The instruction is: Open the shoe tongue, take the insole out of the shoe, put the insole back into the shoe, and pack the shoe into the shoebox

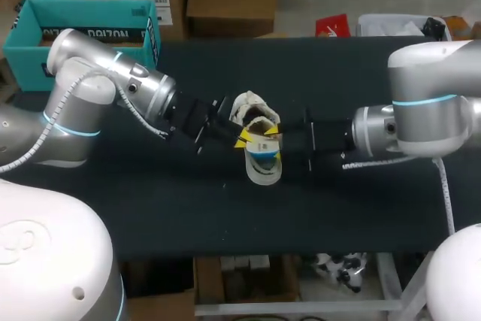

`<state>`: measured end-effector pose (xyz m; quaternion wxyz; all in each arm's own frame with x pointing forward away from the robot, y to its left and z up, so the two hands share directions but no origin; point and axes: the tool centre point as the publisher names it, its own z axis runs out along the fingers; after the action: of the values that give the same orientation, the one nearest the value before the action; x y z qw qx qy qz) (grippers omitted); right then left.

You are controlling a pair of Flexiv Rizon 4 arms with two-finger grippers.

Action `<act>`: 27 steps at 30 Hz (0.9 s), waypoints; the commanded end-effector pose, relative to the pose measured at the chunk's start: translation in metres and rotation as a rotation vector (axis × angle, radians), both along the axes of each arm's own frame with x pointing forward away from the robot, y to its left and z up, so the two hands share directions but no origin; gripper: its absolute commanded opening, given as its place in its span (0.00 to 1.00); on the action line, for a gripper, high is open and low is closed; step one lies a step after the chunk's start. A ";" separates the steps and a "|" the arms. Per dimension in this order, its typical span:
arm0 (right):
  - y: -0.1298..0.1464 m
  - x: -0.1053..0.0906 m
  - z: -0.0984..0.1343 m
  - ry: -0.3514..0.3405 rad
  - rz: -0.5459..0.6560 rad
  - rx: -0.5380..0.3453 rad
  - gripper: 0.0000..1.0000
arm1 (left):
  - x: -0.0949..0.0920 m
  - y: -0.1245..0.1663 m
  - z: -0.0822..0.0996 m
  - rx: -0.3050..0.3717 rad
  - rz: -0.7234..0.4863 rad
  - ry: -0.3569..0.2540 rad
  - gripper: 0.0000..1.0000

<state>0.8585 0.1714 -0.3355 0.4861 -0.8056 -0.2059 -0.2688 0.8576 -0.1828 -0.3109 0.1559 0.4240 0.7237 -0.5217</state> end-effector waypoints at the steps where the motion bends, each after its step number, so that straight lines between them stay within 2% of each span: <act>1: -0.001 -0.006 0.006 0.004 -0.007 -0.027 0.02 | -0.003 -0.001 -0.002 0.001 0.010 -0.002 0.00; 8: 0.002 -0.001 0.000 0.005 0.027 -0.039 0.00 | -0.003 -0.002 -0.005 0.022 0.011 -0.004 0.00; 13: 0.003 0.013 -0.010 -0.003 0.042 -0.048 0.00 | 0.007 -0.003 -0.014 0.050 0.030 0.003 0.00; 19: 0.004 0.028 -0.019 0.001 0.052 -0.062 0.00 | 0.023 -0.003 -0.021 0.062 0.047 0.046 0.00; 27: 0.005 0.034 -0.023 0.016 0.059 -0.074 0.00 | 0.033 -0.001 -0.031 0.087 0.079 0.066 0.00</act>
<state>0.8884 0.1736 -0.3565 0.4640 -0.8186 -0.2339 -0.2447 0.8872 -0.1803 -0.3369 0.1352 0.3851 0.7672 -0.4949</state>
